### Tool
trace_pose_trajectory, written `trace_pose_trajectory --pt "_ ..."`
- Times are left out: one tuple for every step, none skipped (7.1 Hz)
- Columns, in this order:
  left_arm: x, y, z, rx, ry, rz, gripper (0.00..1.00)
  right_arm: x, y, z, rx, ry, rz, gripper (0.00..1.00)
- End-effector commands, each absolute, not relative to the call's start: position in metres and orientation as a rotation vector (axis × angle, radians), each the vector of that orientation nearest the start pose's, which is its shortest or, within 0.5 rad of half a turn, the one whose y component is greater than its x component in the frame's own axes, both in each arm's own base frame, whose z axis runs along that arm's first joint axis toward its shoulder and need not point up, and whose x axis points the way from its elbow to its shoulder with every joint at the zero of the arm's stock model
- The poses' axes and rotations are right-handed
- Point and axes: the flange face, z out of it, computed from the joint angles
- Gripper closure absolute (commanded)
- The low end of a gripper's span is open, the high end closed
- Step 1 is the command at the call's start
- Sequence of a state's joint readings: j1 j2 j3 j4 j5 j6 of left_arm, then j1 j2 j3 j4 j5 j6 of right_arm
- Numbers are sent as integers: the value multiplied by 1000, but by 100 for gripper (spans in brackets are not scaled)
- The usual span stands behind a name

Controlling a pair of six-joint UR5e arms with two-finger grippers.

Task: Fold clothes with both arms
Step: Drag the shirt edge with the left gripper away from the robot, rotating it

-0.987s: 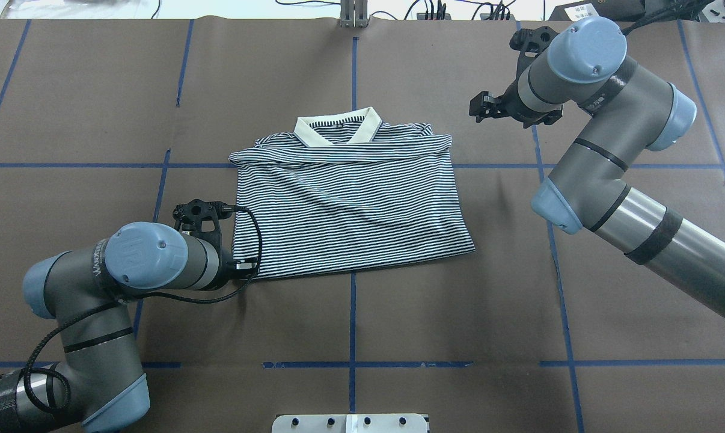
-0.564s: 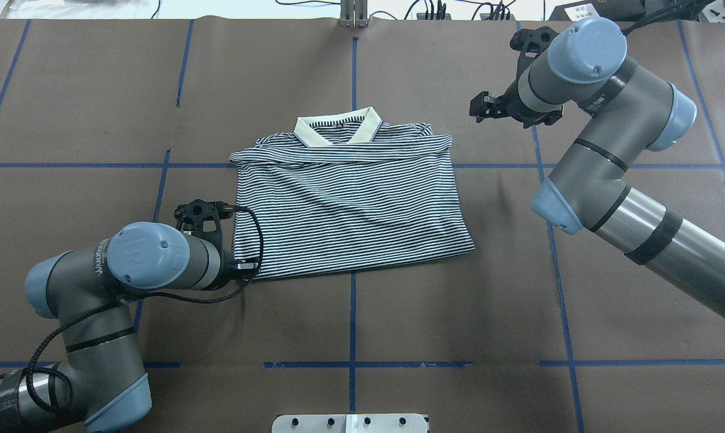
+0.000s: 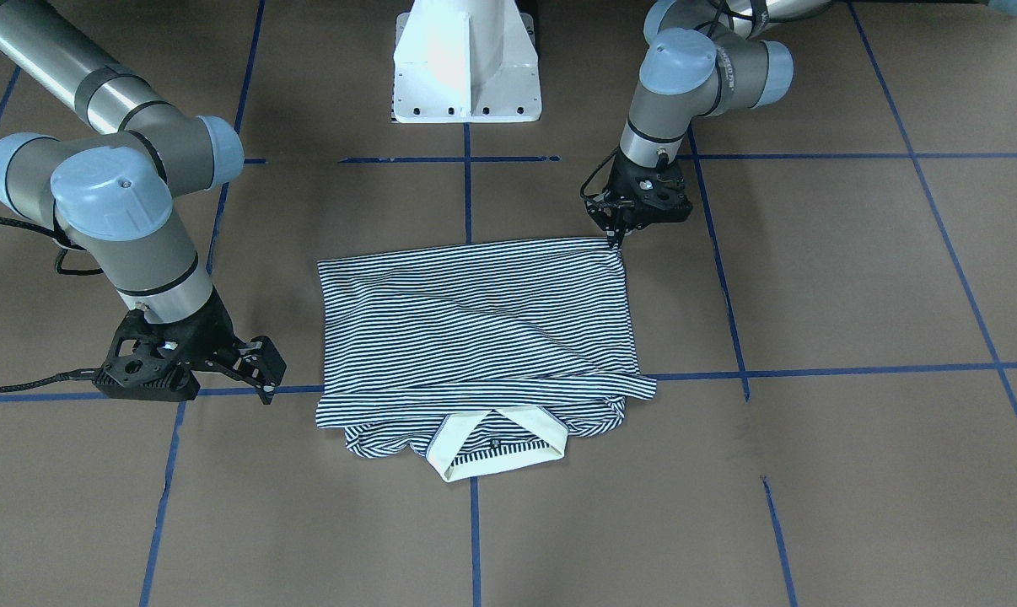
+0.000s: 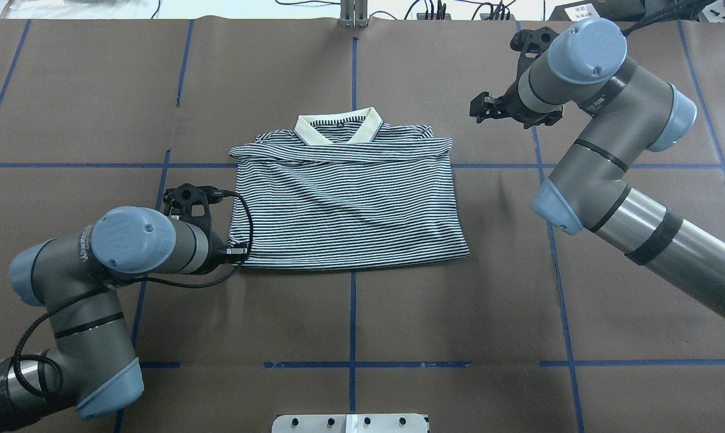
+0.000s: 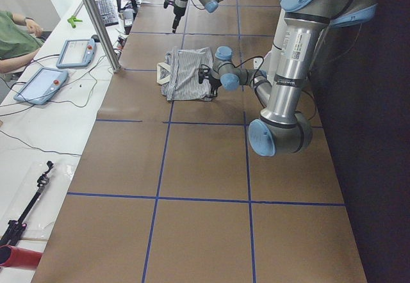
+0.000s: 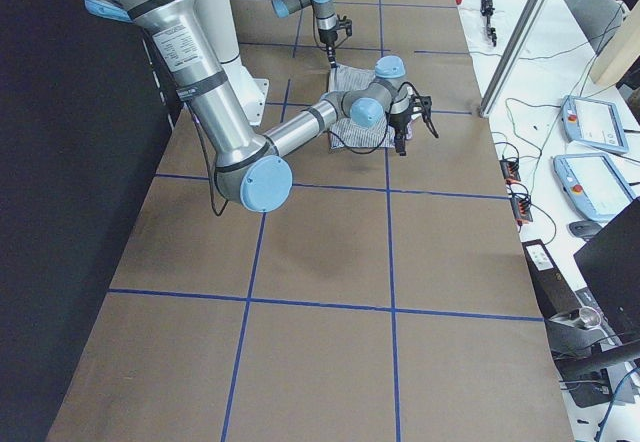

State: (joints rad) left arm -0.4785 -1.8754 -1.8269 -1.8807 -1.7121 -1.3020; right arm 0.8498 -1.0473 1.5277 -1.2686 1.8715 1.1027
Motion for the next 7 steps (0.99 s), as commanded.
trace_pose_trajectory --pt "443 -443 377 313 751 -112 100 -383 -593 347 251 -788 243 0" --pt "421 -483 399 352 696 -107 100 -383 -593 348 250 -787 244 0" --pt "394 -533 410 416 673 -111 100 -383 -594 347 250 -787 244 0" --pt "387 -587 424 445 644 -134 100 -383 -594 347 250 -787 244 0" --pt "402 -635 427 455 633 -159 100 -383 -594 346 251 -788 243 0" --pt "420 -679 429 477 626 -159 100 -384 -594 344 252 -790 243 0" --pt "420 -701 447 531 593 -146 100 -384 -594 344 252 -790 243 0"
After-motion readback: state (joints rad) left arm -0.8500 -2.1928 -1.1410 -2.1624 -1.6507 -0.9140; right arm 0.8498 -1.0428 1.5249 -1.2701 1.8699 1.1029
